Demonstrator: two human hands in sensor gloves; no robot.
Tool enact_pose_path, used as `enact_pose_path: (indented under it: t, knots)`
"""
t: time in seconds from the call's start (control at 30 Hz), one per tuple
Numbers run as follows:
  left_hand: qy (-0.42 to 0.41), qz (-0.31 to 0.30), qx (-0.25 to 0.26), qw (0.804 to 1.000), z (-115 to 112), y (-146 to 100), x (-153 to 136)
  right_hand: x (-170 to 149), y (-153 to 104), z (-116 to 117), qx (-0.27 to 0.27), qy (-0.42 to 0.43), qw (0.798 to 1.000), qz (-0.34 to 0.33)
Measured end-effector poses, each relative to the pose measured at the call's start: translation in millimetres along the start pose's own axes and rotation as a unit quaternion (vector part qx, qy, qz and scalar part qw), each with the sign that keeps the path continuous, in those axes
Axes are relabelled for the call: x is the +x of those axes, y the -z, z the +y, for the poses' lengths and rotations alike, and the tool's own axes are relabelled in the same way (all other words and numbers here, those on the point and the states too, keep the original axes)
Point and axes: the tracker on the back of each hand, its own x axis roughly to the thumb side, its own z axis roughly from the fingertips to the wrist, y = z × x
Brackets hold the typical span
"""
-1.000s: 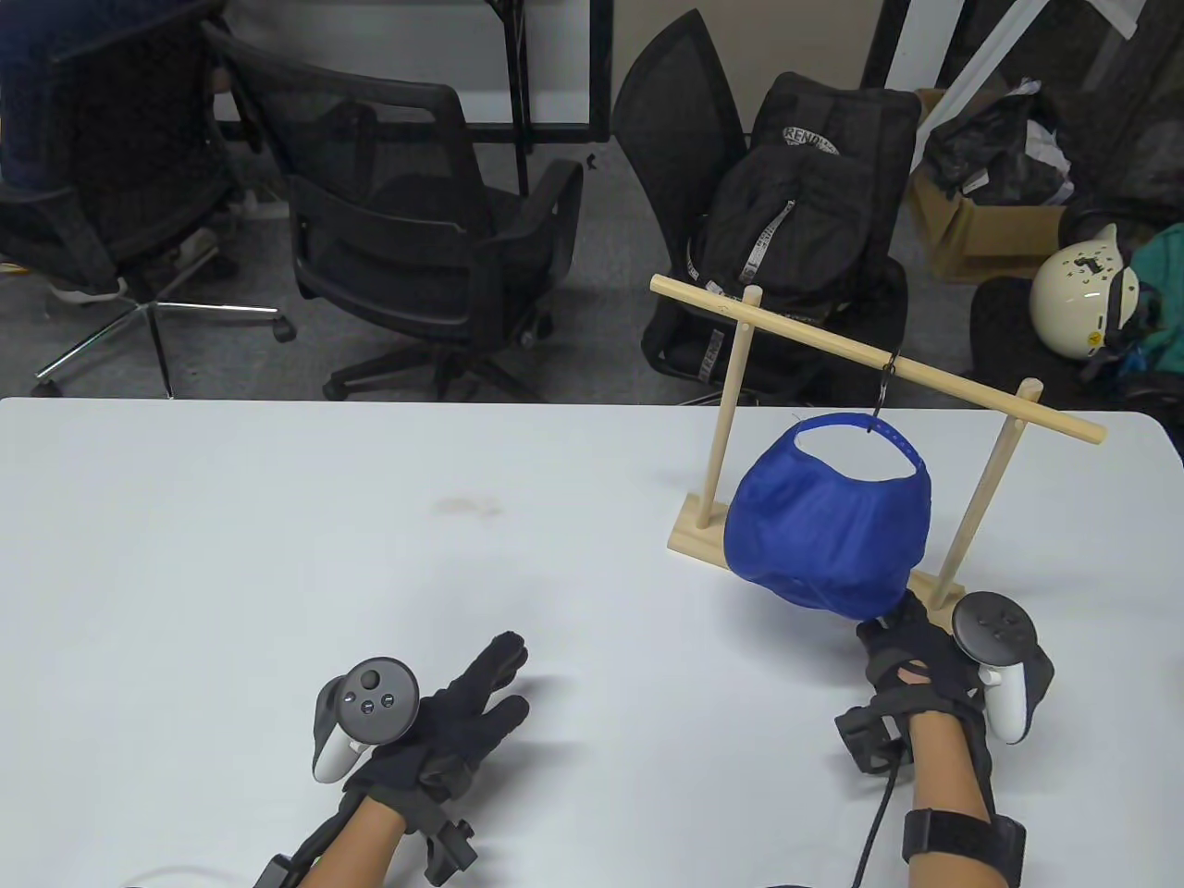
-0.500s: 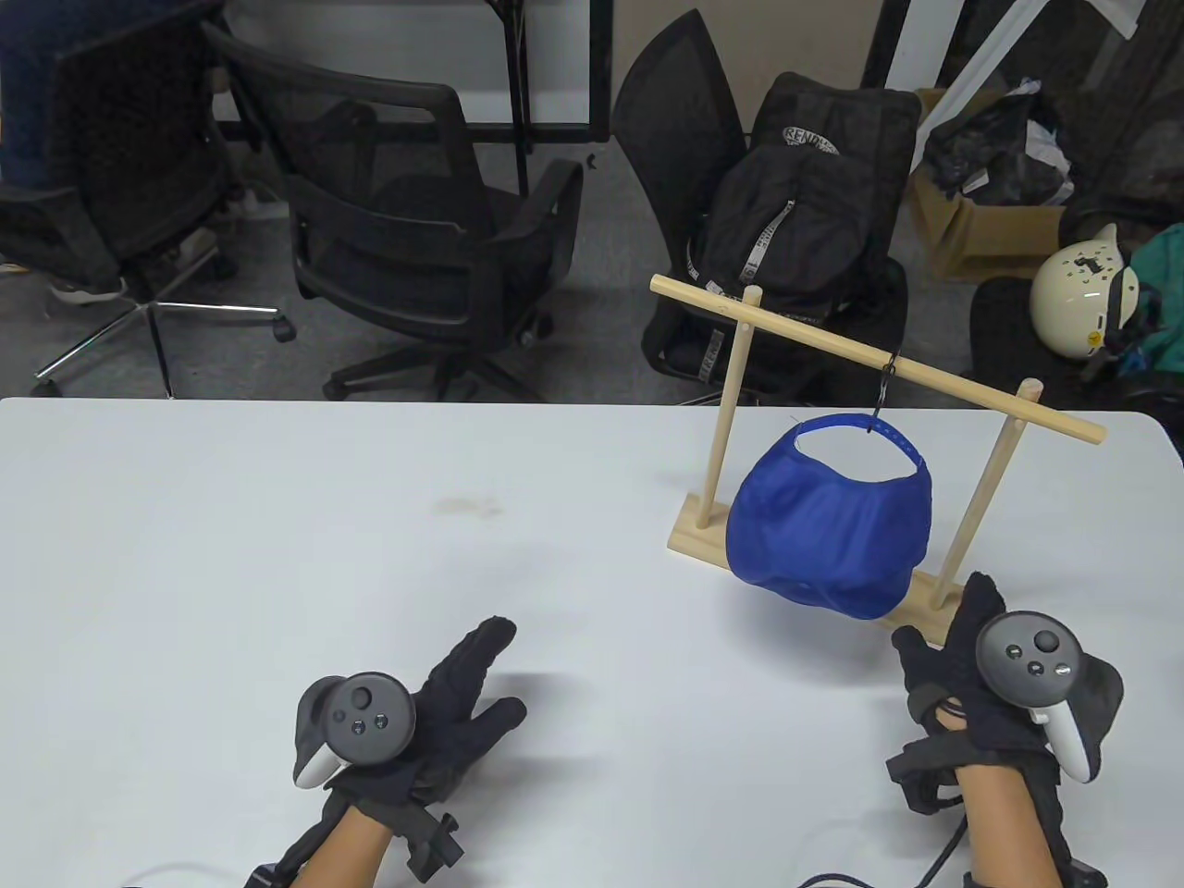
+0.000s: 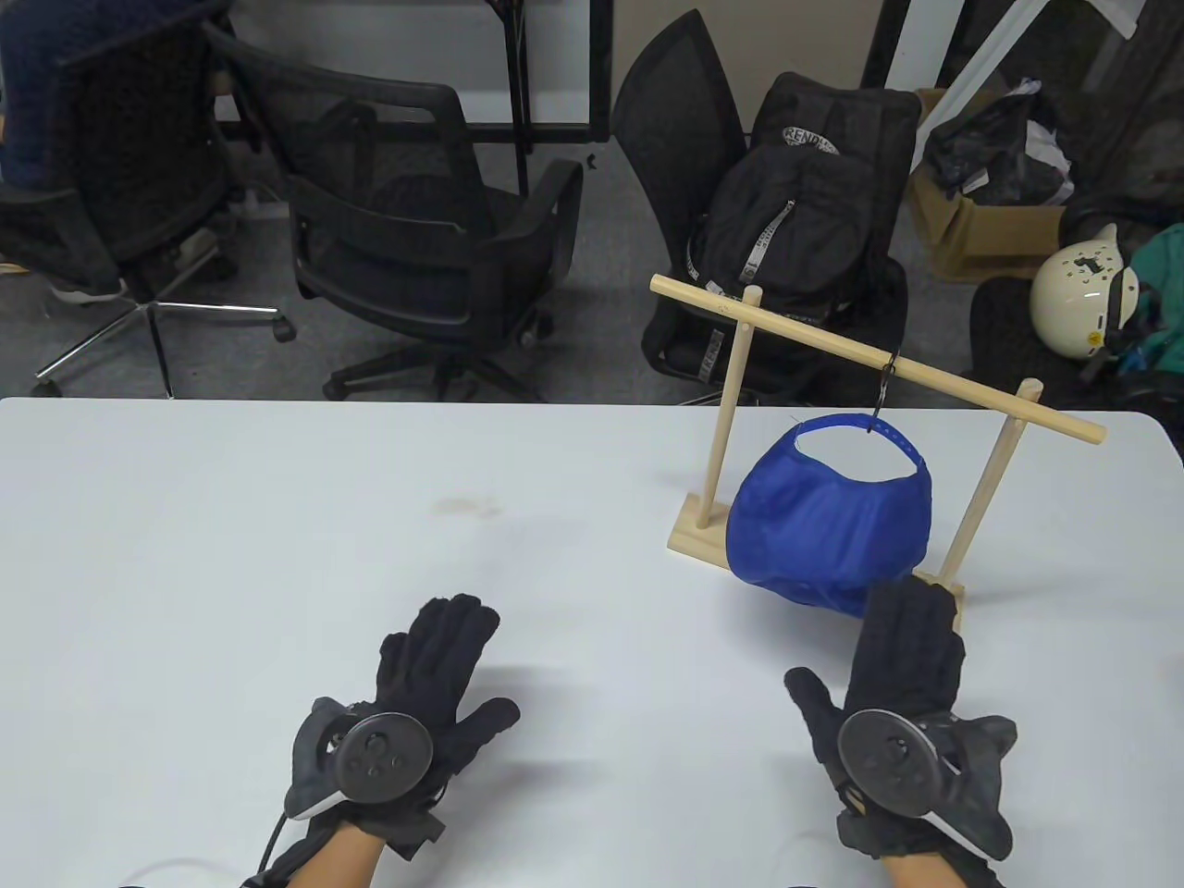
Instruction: Hang the baseball cap on the s-hook
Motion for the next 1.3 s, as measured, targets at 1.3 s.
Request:
enact_pose_path:
  t: [1.3]
  knots:
    - [0.102,0.135,-0.214,0.962,-61.6,4.8,-43.4,43.5,12.2,167.9,0.333,-0.036,0.935,-0.119]
